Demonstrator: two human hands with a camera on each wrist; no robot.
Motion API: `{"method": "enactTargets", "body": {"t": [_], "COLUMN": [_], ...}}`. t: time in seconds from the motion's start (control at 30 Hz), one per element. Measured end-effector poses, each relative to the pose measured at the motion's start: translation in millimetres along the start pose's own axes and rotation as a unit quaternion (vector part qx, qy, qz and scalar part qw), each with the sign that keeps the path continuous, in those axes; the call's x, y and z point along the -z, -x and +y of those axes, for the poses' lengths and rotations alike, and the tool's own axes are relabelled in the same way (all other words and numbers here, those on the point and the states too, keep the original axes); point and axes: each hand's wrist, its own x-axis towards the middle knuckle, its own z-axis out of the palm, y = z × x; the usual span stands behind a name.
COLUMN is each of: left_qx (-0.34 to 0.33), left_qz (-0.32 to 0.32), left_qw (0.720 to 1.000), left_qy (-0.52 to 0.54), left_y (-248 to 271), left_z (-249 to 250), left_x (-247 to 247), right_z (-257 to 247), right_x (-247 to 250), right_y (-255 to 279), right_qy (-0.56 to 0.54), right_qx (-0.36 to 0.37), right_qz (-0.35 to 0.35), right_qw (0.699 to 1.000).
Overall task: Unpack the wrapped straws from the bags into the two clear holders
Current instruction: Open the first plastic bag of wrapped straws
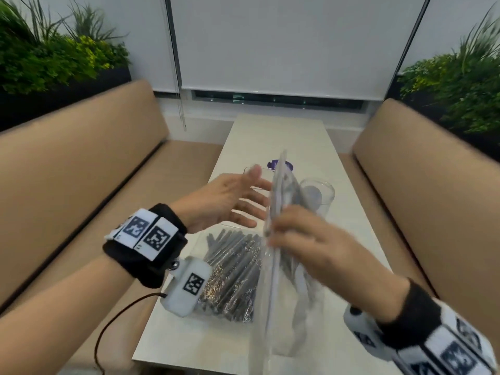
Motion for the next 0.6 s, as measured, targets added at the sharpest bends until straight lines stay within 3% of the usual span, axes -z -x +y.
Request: {"method": "enactTargets", "body": {"t": [0.07,0.13,0.23,0.27,0.33,0.37,0.43,0.53,0.6], "left_qx": [0.001,-0.005,-0.009,-0.015,-0.025,-0.026,-0.022,-0.021,-0.027], "left_qz": [0.001,-0.005,-0.026,-0.024,-0.002,0.009,0.028,0.081,0.112], "left_qw": [0.999,0.997,0.995,0.992,0.985,0.981,0.978,0.984,0.990], "left_qy": [-0.043,-0.075,-0.098,-0.121,-0.172,-0.190,-0.206,-0.158,-0.086], "left_y": [-2.8,-1.9,-1.2,-2.0,-4.8,-6.3,-9.2,-11.6,-11.6], "left_z": [-0.7,-2.4,-2.5,-3.3,-5.4,-6.2,-6.1,-1.7,1.9], "left_x": [-13.4,-22.5,-33.6,-37.7,-44.9,-46.5,-45.1,-34.8,-26.4], "right_z": [-6.8,-3.2,2.1,2.5,-5.0,-4.9,-0.9,8.0,15.1], "right_x": [-13.7,-23.4,-22.7,-21.6,-17.5,-16.6,-16.5,-13.8,-8.6], "right_y": [11.8,21.4,29.9,28.0,21.0,21.4,20.6,15.4,13.9], "right_qy": [-0.038,-0.022,-0.036,-0.058,-0.172,-0.183,-0.149,-0.066,-0.051], "right_qx": [0.007,0.029,0.026,0.004,-0.107,-0.090,-0.045,0.001,-0.013], "right_qz": [-0.081,-0.065,-0.131,-0.140,-0.142,-0.144,-0.136,-0.071,0.029], "right_qw": [0.996,0.997,0.990,0.988,0.969,0.968,0.978,0.995,0.998]}}
